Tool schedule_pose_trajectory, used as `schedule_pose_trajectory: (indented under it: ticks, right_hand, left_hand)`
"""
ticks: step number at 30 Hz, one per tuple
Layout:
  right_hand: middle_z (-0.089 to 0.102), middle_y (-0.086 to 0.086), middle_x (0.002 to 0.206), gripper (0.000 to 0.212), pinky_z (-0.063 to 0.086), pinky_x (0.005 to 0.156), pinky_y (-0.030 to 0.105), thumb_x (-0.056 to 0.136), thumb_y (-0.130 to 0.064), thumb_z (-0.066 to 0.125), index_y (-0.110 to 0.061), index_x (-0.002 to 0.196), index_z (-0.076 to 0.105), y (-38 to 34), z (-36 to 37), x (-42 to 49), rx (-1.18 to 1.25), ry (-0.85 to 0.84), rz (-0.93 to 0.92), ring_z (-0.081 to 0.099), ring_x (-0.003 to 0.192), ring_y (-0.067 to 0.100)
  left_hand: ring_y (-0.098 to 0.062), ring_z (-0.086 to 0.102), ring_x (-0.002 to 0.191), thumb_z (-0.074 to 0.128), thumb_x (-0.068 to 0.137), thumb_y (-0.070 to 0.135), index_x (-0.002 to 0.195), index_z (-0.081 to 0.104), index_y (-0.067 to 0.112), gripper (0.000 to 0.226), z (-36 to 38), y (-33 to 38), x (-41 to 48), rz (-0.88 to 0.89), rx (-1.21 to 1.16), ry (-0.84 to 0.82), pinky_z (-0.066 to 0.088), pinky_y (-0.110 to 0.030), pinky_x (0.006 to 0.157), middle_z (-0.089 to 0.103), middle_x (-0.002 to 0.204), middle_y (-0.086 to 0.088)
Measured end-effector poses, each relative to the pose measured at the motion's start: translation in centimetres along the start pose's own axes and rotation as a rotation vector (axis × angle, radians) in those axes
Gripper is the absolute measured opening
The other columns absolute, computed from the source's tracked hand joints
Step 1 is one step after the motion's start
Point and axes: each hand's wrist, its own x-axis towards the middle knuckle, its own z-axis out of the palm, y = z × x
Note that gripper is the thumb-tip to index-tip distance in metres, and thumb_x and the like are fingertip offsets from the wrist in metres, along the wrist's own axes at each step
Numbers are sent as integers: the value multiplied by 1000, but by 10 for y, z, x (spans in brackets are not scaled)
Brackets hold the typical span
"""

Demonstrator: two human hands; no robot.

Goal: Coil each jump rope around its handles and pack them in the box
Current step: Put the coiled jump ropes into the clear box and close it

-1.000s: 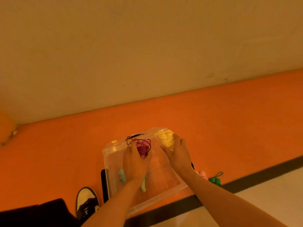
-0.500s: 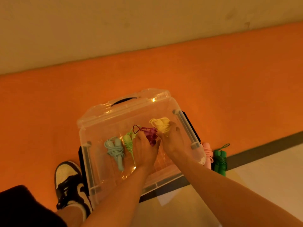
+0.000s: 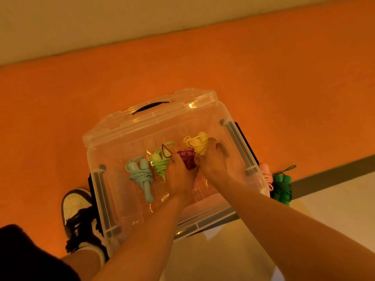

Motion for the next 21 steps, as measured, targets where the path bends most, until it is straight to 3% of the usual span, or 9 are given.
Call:
schedule_pose_trajectory:
  ticks: [6,16,21]
  right_hand:
    - [47,20,132,60,48,88,45,91,-19,63,-6,138,30,5,7,7,-122,-35,15,55,116,40]
    - [60,12,121,57,51,79,42,92,-31,64,-14,139,35,5,-2,9,-300,-31,8,60,110,32]
    - [60,14,122,47,49,79,38,99,-25,52,-12,142,40,-6,-27,-8,-463,-54,-91,58,112,32]
  left_hand:
    - [-40,64,97,77,81,34,130,49,5,64,9,-5,11,37,58,-12,49,-44,74,65,115,-19]
    - [-39,59,107,80,80,33,127,54,4,61,10,-6,15,52,91,3,48,-47,84,58,127,-18]
    - [-33,64,98,76,84,28,117,62,5,43,-9,-6,8,110,57,-41,54,-48,80,66,112,-15]
